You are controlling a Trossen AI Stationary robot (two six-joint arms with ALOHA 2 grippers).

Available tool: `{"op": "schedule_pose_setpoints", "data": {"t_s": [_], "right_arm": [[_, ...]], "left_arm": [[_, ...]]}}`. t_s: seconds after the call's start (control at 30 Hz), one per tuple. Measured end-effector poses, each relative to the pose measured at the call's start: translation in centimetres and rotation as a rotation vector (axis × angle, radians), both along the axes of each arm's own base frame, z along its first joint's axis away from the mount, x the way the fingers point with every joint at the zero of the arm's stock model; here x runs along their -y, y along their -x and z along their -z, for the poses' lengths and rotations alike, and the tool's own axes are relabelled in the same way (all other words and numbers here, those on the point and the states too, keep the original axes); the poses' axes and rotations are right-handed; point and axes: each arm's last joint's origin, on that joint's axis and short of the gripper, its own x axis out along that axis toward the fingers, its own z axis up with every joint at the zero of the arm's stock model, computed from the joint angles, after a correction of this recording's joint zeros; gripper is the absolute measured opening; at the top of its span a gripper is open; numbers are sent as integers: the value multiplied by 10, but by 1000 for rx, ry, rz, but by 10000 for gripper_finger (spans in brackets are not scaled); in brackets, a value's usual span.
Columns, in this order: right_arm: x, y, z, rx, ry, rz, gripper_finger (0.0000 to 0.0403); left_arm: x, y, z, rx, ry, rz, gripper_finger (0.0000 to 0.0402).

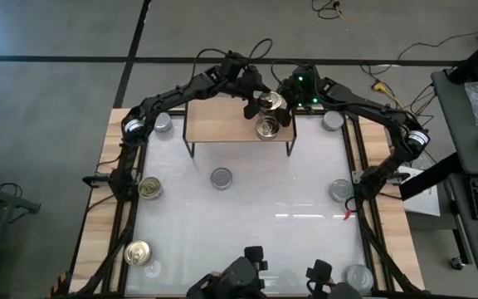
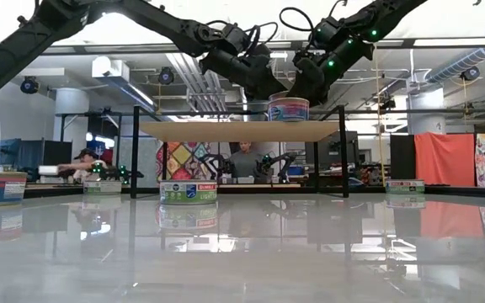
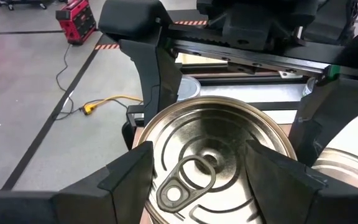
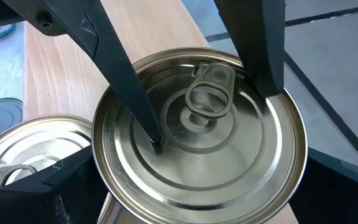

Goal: Stack canned seafood by type on shelf
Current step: Stack the blue-pink tuna can on top of the other blue-pink tuna can on the shelf

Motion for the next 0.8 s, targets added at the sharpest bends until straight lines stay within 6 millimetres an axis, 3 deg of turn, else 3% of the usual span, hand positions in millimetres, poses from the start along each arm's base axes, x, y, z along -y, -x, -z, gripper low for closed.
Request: {"op": "schedule_pose_setpoints", "data": {"t_s": [0.8], "right_arm": [[1, 0, 3, -30, 7, 0, 400]], "left_arm": [[-3, 3, 1, -30, -2, -41, 235]]}}
